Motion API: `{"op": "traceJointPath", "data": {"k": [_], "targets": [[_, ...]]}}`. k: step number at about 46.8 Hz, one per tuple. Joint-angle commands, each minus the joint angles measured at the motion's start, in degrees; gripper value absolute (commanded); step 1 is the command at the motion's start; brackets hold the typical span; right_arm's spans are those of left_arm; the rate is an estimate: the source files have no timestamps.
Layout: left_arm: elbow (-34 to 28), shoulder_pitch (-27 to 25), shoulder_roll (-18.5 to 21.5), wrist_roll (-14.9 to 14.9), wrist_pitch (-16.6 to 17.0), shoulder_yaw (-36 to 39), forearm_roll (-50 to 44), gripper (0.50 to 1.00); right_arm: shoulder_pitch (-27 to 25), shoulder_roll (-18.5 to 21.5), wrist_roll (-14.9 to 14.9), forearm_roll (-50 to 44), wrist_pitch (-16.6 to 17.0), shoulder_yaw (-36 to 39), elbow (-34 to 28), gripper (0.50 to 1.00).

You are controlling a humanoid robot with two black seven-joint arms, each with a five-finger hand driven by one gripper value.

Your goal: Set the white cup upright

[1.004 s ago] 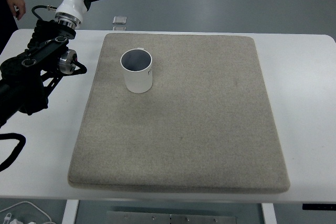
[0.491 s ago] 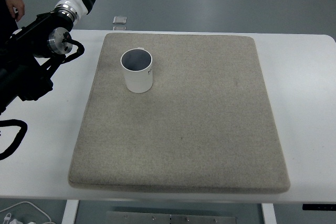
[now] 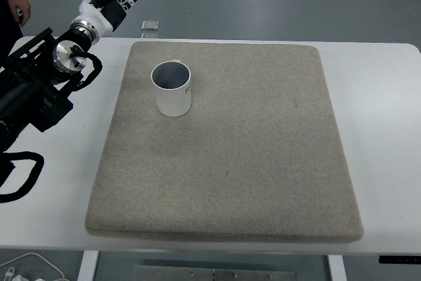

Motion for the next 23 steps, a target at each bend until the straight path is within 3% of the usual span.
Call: {"op": "traceJointPath", "data": {"k": [1,23], "targets": [[0.2,0.3,-0.1,-0.2,0.3,-0.1,-0.8,0.992,0.0,0.0,0.0,0.0,0.0,0.0,0.0,0.930],[2.8,0.6,-1.5,-0.1,-2.3,0.2,-0.9,0.992,-0.4,0.0,0.0,0.3,-0.1,0.1,-0.1,0.930]]}}
